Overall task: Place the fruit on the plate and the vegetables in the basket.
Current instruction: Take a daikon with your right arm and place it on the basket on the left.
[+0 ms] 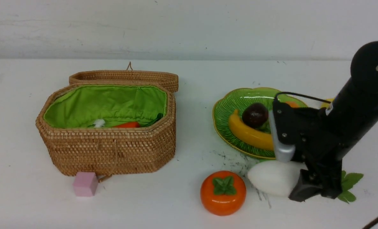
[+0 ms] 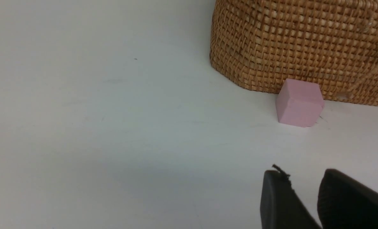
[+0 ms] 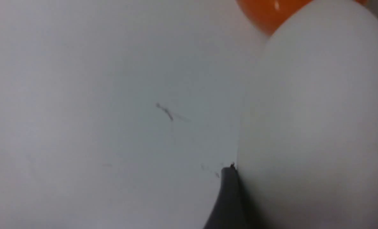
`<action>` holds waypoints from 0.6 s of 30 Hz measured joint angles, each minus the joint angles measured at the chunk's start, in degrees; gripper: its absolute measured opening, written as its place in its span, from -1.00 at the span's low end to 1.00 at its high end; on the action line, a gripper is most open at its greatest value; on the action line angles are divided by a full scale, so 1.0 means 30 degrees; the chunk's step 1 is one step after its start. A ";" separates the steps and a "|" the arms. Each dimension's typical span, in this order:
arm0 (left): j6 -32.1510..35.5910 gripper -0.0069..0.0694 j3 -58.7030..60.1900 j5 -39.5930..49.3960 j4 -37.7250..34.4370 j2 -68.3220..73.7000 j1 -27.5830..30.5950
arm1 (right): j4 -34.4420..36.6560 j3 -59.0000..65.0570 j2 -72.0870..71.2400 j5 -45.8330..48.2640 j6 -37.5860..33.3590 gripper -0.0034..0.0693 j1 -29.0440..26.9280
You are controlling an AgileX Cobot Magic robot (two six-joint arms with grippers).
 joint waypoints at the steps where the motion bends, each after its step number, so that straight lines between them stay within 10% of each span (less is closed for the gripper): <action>1: 0.0000 -0.32 0.0000 0.0000 0.0000 0.0000 0.0000 | 0.0121 -0.0568 -0.0199 0.0067 0.1140 0.57 0.0576; 9: 0.0000 -0.30 0.0000 0.0000 0.0000 0.0000 0.0000 | 0.1022 -0.9355 0.2459 0.0469 0.6711 0.57 0.3229; 18: 0.0000 -0.28 0.0000 0.0000 0.0000 0.0000 0.0000 | 0.6610 -1.9324 0.9691 -0.0703 0.7679 0.57 0.3457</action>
